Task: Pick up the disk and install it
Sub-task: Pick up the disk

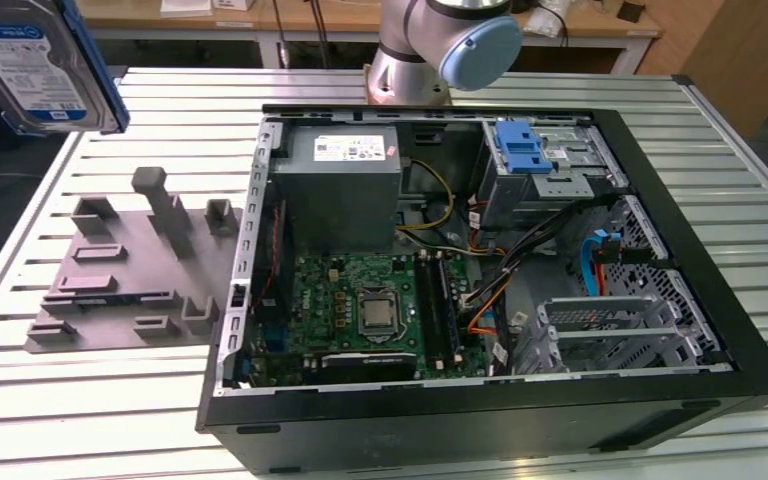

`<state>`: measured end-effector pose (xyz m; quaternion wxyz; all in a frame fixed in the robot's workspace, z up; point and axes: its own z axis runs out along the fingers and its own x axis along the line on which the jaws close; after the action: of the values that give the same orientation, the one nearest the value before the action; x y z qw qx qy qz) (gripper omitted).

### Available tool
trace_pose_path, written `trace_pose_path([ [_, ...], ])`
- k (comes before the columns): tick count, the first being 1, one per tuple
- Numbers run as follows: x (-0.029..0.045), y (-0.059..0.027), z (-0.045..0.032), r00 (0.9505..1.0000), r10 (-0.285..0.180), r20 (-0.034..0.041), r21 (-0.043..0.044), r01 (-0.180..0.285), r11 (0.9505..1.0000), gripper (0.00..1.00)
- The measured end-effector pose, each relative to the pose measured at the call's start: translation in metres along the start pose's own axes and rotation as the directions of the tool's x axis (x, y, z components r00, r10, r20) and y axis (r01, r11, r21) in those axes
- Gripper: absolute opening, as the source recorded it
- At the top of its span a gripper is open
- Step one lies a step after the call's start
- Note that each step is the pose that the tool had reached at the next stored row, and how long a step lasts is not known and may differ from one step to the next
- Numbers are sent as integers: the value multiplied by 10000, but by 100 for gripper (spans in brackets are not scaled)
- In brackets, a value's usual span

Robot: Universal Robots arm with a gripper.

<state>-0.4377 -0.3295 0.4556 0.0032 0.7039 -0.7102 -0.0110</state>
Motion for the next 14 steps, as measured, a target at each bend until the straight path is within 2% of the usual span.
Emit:
trace_pose_path([
  [4,-1,2,-95,10000,0,1,1,0,10000,36],
  [7,-2,2,-133,10000,0,0,-1,0,10000,36],
  [14,-2,2,-138,10000,0,0,0,0,10000,36],
])
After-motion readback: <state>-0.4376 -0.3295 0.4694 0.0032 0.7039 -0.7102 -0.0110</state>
